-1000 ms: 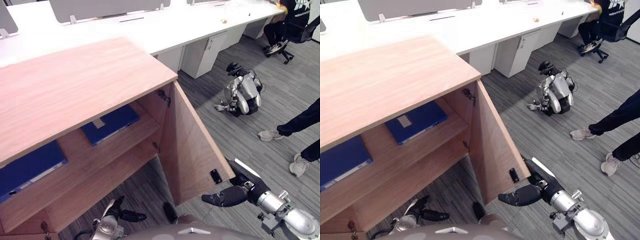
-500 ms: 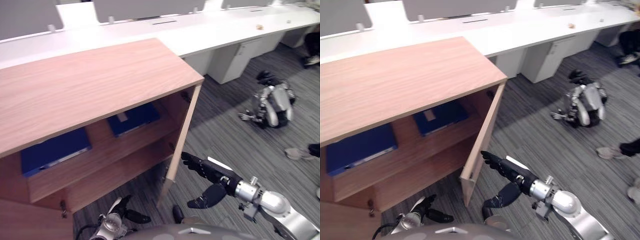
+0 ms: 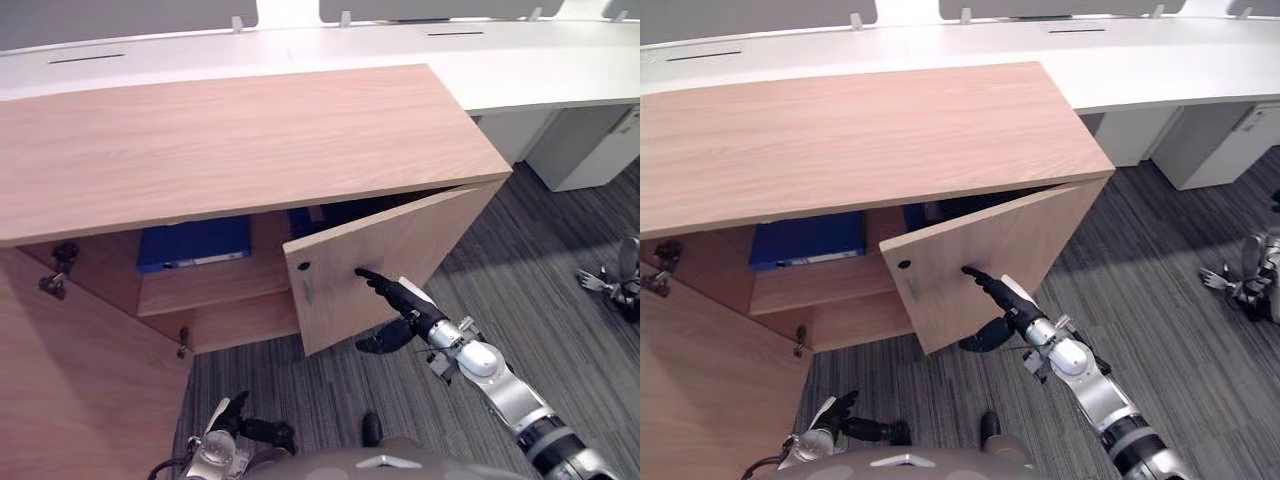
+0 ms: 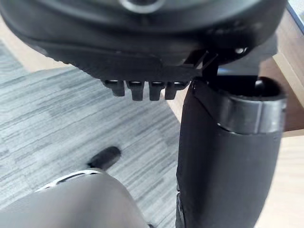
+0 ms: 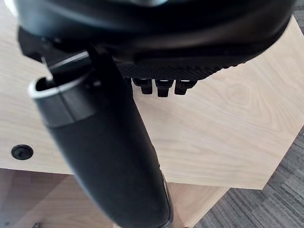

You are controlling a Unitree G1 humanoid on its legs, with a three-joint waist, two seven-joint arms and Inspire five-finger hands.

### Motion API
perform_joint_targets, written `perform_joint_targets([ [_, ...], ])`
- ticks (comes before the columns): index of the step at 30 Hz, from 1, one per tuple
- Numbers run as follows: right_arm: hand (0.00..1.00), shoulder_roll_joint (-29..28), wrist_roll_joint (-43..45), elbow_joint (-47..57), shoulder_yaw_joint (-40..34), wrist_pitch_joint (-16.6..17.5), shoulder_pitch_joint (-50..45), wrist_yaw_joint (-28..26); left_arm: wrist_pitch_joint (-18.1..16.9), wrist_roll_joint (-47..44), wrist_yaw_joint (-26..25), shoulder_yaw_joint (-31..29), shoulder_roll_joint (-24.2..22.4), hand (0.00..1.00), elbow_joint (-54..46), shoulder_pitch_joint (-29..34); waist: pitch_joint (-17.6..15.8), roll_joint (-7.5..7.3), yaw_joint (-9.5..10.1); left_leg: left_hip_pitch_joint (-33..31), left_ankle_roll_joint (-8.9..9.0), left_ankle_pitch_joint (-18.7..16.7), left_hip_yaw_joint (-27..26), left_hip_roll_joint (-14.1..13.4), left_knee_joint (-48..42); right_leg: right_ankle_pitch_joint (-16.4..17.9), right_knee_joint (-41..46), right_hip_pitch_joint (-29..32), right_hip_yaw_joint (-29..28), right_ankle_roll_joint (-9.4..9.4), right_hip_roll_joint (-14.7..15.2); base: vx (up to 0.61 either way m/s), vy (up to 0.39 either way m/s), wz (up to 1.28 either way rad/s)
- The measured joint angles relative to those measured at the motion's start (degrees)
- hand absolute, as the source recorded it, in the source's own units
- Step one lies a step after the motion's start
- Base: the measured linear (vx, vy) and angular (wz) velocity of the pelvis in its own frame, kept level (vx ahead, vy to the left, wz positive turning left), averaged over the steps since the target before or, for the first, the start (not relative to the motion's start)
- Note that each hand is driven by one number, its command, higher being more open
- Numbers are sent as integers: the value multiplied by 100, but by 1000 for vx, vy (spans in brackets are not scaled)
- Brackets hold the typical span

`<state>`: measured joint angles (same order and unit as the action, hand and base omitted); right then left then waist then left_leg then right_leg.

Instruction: Walk over to the cabinet, pick up the folder, carry it to the office cabinet, place the folder inside the office cabinet, then close the office cabinet door

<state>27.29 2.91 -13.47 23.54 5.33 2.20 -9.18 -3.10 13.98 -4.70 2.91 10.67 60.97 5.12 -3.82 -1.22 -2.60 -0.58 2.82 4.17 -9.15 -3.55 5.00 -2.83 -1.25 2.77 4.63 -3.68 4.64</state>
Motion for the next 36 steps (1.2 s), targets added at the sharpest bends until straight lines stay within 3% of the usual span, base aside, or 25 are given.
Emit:
perform_joint_targets([
  [6,100,-539,-525,-852,-291,-5,124,341,7,-108,-39,-305,-115,100,-17,135,-60,99,182,-83,10,50,240,5,2,55,12,-40,241,7,11,-10,-5,24],
  [11,100,-762,-789,-1333,-741,-46,124,687,13,-110,-117,-412,-212,100,-52,144,-123,204,206,-90,3,60,486,50,8,127,-1,-168,469,-19,51,21,2,25],
  [28,100,-1653,-1415,-2952,-1421,-163,-323,991,30,-111,-121,-401,-222,100,-105,144,-128,199,211,37,3,58,619,92,37,222,21,-360,588,-35,91,7,4,5],
  [36,100,-1984,-1378,-3942,-2271,-317,-737,1235,123,-231,-151,-429,-240,100,-102,141,-133,190,197,172,9,2,425,79,37,221,25,-398,410,-37,84,-3,6,-12],
])
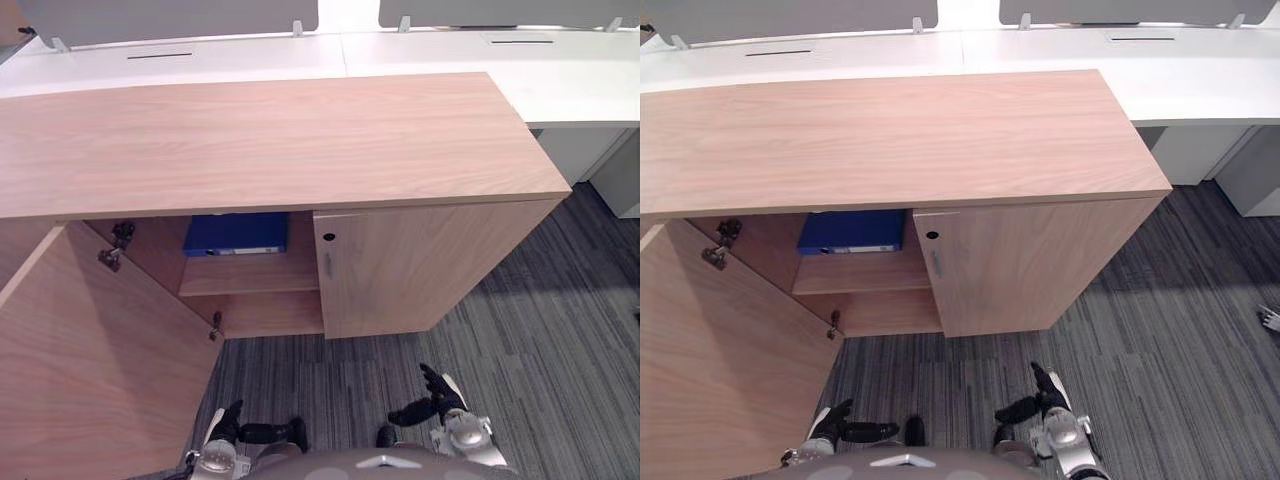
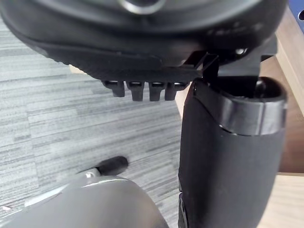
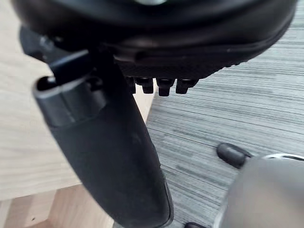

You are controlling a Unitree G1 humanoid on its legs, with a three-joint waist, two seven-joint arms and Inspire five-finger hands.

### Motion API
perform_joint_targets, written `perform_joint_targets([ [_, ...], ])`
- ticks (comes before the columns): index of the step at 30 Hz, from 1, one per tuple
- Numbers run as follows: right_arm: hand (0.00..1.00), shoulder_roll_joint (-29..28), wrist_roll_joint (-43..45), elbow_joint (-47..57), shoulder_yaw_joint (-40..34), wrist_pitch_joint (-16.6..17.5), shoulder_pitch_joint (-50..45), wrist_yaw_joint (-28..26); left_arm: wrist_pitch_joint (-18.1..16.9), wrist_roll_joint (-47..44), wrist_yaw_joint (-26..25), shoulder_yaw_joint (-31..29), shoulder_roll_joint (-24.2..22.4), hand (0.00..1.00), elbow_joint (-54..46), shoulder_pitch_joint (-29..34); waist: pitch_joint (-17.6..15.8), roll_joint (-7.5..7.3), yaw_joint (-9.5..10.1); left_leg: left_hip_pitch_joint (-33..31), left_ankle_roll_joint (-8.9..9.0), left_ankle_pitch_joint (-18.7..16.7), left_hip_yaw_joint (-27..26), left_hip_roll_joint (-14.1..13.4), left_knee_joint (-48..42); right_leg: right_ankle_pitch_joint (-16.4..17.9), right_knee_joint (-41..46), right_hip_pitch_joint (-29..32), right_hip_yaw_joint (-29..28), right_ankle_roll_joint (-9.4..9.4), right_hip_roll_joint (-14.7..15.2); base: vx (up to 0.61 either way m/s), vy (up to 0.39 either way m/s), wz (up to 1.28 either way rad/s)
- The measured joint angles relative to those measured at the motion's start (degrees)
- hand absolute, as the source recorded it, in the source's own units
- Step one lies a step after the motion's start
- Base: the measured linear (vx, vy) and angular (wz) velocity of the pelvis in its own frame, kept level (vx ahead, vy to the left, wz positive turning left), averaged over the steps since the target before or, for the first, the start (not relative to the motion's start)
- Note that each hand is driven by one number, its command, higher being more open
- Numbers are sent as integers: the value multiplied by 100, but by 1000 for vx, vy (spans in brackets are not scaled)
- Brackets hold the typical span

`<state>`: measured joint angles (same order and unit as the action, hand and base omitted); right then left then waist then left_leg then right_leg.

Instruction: Walk over to the cabinet, pick up the folder, carry it to the office cabinet, place the folder inside the office cabinet, then close the office cabinet door

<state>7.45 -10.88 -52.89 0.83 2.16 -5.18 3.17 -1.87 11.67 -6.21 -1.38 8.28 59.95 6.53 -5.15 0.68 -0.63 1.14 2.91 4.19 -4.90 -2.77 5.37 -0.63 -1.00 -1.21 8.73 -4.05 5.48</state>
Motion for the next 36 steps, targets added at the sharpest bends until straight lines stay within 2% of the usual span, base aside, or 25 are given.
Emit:
perform_joint_targets([
  [11,100,-76,441,-353,-496,-112,24,220,5,-508,-112,-232,-37,100,16,101,-31,-73,4,233,2,-135,-408,-23,-29,3,69,24,-408,-11,-33,1,10,-20],
  [15,100,-146,443,-429,-637,-168,169,226,4,-756,-136,-340,-2,100,4,77,-138,-141,12,126,-9,-124,-318,21,-46,441,868,436,-377,-30,56,-5,-8,12],
  [19,100,-179,453,-428,-643,-169,181,248,-1,-897,-212,-623,-84,100,-4,101,-136,-147,33,38,-20,-114,15,75,-62,587,949,387,-63,-49,139,26,-14,44],
  [22,100,-289,637,-427,-645,-170,215,282,-6,-1034,-251,-916,-189,100,-8,101,-154,-136,60,-120,-13,-67,463,101,-105,589,761,183,386,-39,152,64,-36,81],
  [23,100,-327,652,-420,-645,-170,236,321,-5,-1134,-267,-1059,-227,100,-53,96,-187,-128,79,-208,-5,-61,710,129,-200,638,777,86,599,22,171,48,-33,92],
  [25,100,-353,656,-411,-657,-170,298,353,-4,-1260,-287,-1149,-296,100,-179,108,-233,-150,108,-333,25,-40,853,188,-353,772,897,64,793,20,239,14,-25,77],
  [26,100,-359,659,-411,-667,-171,321,364,-4,-1350,-303,-1158,-311,100,-225,110,-239,-151,124,-431,23,-12,856,224,-455,840,1009,107,867,16,276,-35,-26,77],
  [27,100,-370,661,-394,-701,-171,396,370,-7,-1430,-334,-1159,-325,100,-302,110,-240,-148,147,-616,20,89,853,278,-598,944,1141,185,924,105,317,-71,-35,91],
  [28,100,-377,665,-306,-804,-172,468,376,-13,-1577,-366,-1170,-358,100,-430,111,-240,-127,163,-643,20,409,857,298,-323,1006,1145,247,1018,188,328,-86,-16,89],
  [29,100,-435,666,-246,-912,-164,521,391,-15,-1616,-346,-1299,-411,100,-468,70,-268,-163,188,-643,-12,203,648,249,-380,965,1147,293,1187,137,430,-54,7,68],
  [31,100,-468,663,-148,-1136,-160,550,461,44,-1686,-361,-1616,-490,100,-422,107,-284,-177,155,-614,-157,-765,-203,187,-1567,988,1238,132,1384,133,513,38,19,48],
  [32,100,-456,662,-138,-1148,-160,551,470,44,-1685,-360,-1618,-490,100,-406,135,-277,-156,125,-504,-97,-819,-309,167,-1524,987,1222,66,1459,125,501,72,19,60],
  [33,100,-432,661,-146,-1263,-168,550,463,47,-1683,-357,-1661,-500,100,-387,164,-259,-85,65,-332,-90,-766,-338,142,-1106,980,1207,24,1547,99,430,36,32,51],
  [34,100,-468,663,-169,-1334,-204,555,465,50,-1682,-361,-1763,-477,100,-374,129,-236,-131,76,-177,-114,-535,-273,184,-672,934,1118,26,1580,38,404,-1,51,44],
  [36,100,-465,661,-198,-1329,-214,557,444,81,-1680,-365,-1769,-409,100,-340,136,-211,-191,72,-64,-146,-292,-167,231,-258,840,954,-3,1641,17,344,-35,24,24],
])
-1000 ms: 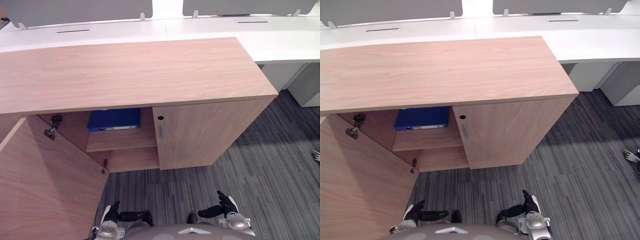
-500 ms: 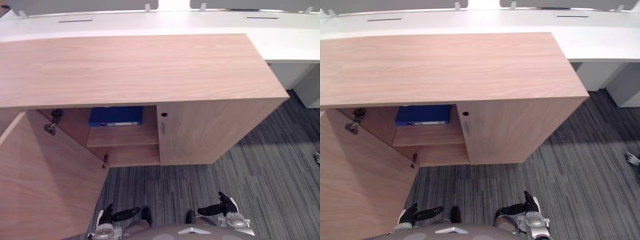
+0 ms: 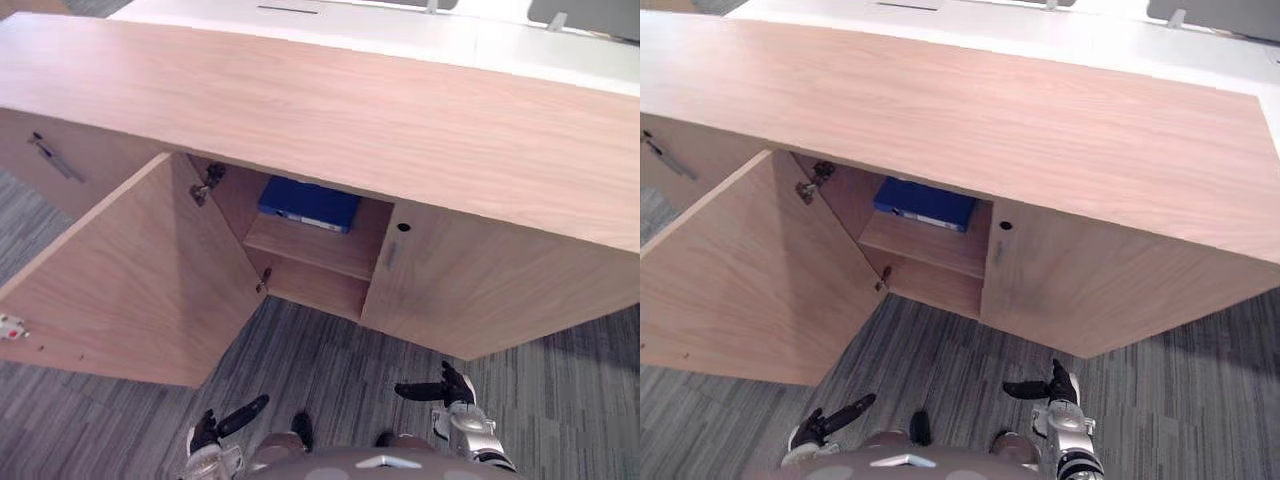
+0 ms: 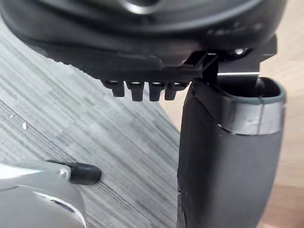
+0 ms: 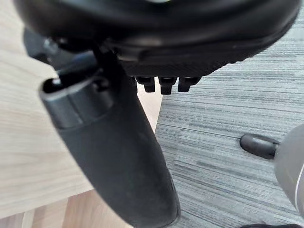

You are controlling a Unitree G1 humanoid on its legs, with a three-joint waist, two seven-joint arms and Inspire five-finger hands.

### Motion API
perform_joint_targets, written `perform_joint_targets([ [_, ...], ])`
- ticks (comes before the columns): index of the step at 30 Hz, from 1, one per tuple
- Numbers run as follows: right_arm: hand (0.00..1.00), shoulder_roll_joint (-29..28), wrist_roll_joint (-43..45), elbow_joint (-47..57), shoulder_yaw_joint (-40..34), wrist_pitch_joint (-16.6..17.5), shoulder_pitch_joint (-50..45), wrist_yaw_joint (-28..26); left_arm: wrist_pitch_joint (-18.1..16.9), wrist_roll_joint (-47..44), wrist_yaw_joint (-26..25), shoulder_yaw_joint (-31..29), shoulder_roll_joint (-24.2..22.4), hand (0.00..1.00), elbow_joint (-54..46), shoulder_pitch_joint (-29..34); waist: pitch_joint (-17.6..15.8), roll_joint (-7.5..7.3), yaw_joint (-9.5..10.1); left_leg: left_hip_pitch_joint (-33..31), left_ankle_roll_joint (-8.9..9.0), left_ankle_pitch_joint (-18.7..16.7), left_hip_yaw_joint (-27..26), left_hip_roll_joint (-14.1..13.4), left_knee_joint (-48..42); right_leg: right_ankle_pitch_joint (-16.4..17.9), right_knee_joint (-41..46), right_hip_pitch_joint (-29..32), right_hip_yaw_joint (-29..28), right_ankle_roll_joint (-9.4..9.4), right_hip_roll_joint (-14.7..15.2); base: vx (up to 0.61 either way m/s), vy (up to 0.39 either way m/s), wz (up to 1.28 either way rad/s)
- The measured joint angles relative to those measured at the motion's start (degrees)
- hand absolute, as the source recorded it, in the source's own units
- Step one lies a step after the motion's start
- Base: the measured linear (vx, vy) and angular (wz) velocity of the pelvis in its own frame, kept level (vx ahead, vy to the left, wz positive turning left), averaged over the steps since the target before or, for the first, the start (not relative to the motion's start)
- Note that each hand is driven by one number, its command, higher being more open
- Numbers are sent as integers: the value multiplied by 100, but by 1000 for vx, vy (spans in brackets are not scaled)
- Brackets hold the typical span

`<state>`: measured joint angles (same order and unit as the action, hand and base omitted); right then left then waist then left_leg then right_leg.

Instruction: Walk over to the cabinet, pick up the folder, carry it to the office cabinet, place the folder inside the office cabinet, then close the office cabinet door

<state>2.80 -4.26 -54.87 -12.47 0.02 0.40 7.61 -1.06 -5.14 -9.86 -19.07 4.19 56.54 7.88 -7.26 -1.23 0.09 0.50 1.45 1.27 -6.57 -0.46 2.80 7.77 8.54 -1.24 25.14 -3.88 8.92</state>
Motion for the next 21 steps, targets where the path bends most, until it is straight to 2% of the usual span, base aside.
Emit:
perform_joint_targets([
  [5,100,93,-6,-178,0,-61,-14,13,26,-2,-4,-193,41,100,36,60,14,47,-19,270,-55,109,169,87,223,-38,-120,-276,-32,-15,-25,-28,12,17],
  [10,100,181,-8,-230,4,-76,30,11,5,-323,-102,-1115,191,100,34,94,51,146,-7,273,-48,149,342,64,253,-29,-195,-368,12,-1,-92,-31,-37,14],
  [14,100,287,-9,-236,14,-76,47,17,-8,-571,-229,-1617,587,100,-54,122,60,165,11,281,-11,184,524,37,259,-6,-228,-470,19,38,-151,-24,-48,21],
  [21,100,433,-9,-342,250,-72,54,23,-39,-557,-267,-1622,1494,100,-607,16,62,149,145,267,9,211,716,31,265,0,-349,-594,16,47,-208,-29,-28,14],
])
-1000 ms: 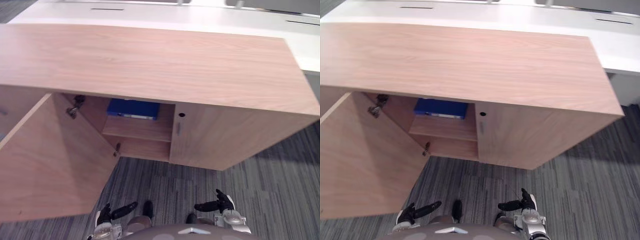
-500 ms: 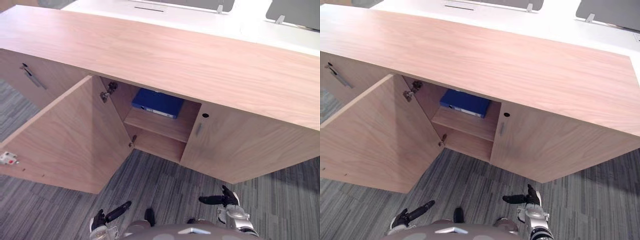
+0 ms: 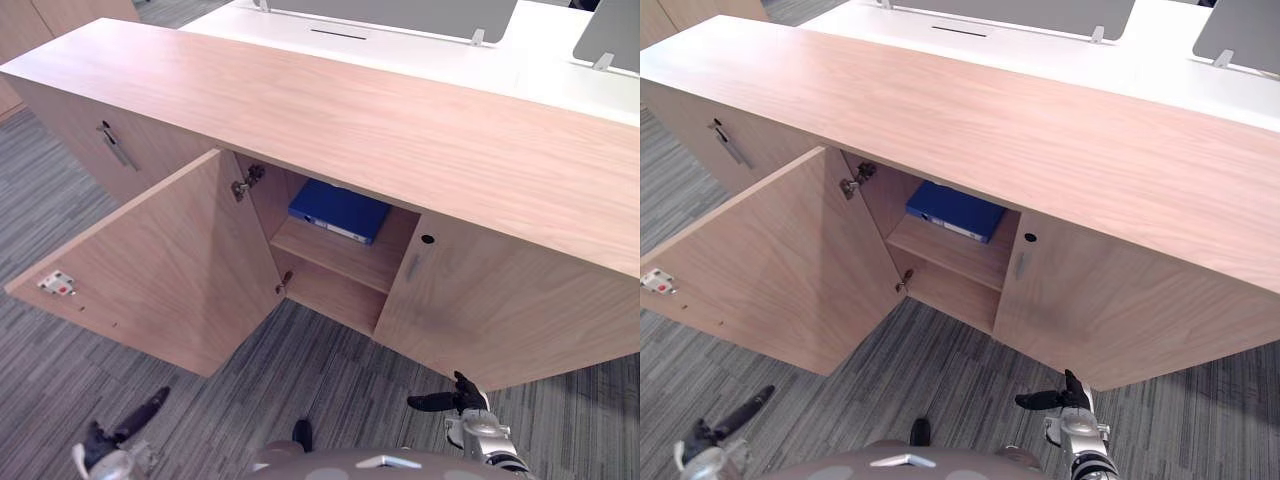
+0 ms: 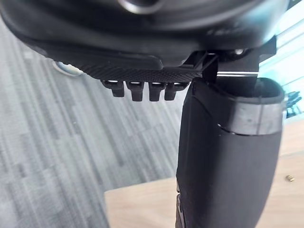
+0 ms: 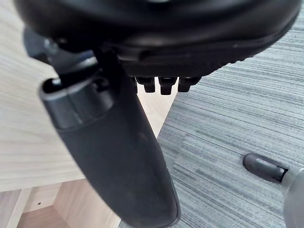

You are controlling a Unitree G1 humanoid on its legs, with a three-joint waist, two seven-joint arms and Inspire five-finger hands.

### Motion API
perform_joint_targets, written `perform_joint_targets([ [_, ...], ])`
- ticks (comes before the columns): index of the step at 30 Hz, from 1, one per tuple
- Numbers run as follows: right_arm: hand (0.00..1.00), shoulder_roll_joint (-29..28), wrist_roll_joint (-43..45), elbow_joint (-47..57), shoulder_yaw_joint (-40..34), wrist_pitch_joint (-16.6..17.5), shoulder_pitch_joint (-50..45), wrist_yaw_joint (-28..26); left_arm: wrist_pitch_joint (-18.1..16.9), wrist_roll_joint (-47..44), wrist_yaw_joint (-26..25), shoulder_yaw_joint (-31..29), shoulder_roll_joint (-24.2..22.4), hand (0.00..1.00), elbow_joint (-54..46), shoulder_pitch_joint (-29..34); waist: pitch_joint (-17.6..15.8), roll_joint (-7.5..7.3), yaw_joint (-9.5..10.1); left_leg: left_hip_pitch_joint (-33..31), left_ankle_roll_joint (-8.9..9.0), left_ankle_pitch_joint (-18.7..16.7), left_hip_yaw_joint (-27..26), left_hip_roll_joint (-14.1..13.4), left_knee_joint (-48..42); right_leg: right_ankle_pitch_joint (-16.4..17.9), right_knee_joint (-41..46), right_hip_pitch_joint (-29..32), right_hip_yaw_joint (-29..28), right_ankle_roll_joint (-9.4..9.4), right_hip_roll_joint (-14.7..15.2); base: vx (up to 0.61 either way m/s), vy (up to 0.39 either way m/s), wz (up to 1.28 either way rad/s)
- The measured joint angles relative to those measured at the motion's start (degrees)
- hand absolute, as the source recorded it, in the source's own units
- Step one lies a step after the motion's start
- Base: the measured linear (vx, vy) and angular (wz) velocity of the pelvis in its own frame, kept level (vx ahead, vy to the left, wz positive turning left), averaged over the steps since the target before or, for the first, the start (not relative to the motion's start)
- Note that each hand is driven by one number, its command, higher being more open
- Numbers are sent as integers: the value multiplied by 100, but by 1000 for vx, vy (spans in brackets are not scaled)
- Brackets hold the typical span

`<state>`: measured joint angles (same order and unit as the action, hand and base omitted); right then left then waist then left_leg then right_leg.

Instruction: Walk over to the cabinet, pick up the folder, carry it to the office cabinet, place the folder inside the office cabinet, then close the office cabinet door

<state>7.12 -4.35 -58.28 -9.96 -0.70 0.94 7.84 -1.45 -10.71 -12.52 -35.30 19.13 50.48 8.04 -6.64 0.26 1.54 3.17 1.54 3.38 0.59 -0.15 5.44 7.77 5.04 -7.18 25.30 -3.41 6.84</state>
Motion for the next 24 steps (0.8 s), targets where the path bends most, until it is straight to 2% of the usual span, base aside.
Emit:
perform_joint_targets([
  [9,100,-1,0,4,159,23,-75,-10,-205,134,6,350,791,100,-702,-447,-56,-69,112,-14,7,-16,9,10,2,0,-41,2,-322,1,-15,0,0,0],
  [24,100,-37,0,12,210,102,-305,-51,-225,468,-95,573,1004,100,-1213,-564,-64,-124,141,120,-13,-110,-287,12,-2,-16,-82,4,-876,16,-17,-5,11,-9],
])
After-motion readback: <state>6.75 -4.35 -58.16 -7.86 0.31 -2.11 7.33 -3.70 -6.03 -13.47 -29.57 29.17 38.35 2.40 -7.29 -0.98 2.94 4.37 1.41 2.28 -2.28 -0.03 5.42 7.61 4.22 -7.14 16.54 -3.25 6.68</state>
